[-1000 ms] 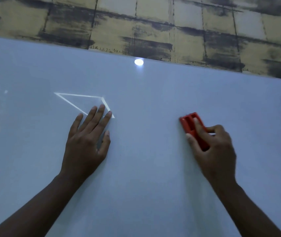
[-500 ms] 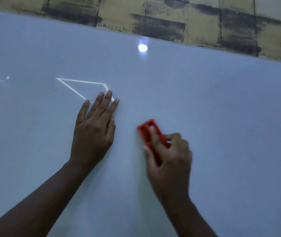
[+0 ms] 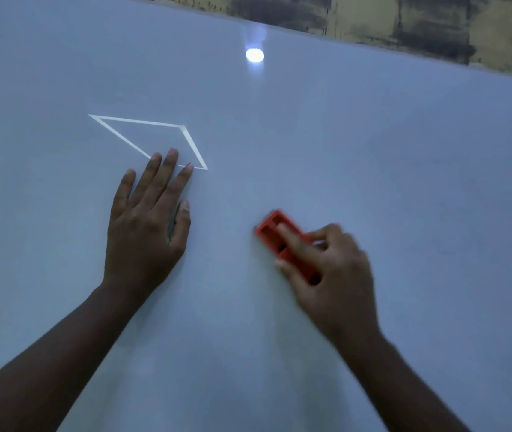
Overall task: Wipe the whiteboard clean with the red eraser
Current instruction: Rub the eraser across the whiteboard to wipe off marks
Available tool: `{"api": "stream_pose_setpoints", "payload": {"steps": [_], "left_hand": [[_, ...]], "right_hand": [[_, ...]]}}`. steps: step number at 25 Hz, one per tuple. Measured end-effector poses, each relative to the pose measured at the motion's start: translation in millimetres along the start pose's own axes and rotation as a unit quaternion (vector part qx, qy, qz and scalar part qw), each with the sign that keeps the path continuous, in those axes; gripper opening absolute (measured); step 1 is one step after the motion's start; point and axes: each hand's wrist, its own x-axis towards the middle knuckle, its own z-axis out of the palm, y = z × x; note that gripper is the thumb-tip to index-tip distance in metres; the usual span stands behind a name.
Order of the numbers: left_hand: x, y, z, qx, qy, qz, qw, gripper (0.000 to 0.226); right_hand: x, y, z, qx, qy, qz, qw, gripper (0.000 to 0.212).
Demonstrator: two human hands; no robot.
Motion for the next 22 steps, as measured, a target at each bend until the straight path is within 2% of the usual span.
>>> {"api": "stream_pose_setpoints", "payload": {"steps": [3, 6, 9, 12, 17, 20, 22], "left_hand": [[-7.0, 0.3, -2.2, -0.008, -0.002, -0.005, 1.000, 0.054], [-20.0, 3.0, -3.7, 0.004, -0.005, -0.007, 1.000, 0.055], [-36.4, 6.3, -5.4, 0.014, -0.007, -0.012, 1.000, 0.056], [-52.2, 11.5, -5.2, 0.020, -0.010, -0.025, 0.999, 0.057], [-69.8, 16.0, -9.0, -0.020, -0.010, -0.049, 0.999, 0.056], [-76.0, 16.2, -11.6, -0.034, -0.014, -0.056, 0.998, 0.056], [-82.6, 16.1, -13.3, -0.025, -0.026, -0.055, 0.998, 0.058]], "right_hand": [[22.8, 42.0, -24.1, 0.009, 0.031, 0.117, 0.993, 0.048], [2.3, 71.7, -41.8, 0.000, 0.065, 0.202, 0.977, 0.052], [-32.6, 76.1, -40.5, 0.009, 0.104, 0.252, 0.962, 0.053], [-49.4, 61.6, -23.2, 0.019, 0.136, 0.266, 0.954, 0.052], [-60.9, -5.5, 13.6, 0.000, 0.101, 0.191, 0.976, 0.049], [-99.2, -63.2, 36.0, 0.001, 0.008, 0.071, 0.997, 0.053], [-133.5, -89.3, 43.6, -0.014, -0.052, -0.009, 0.998, 0.050]]}}
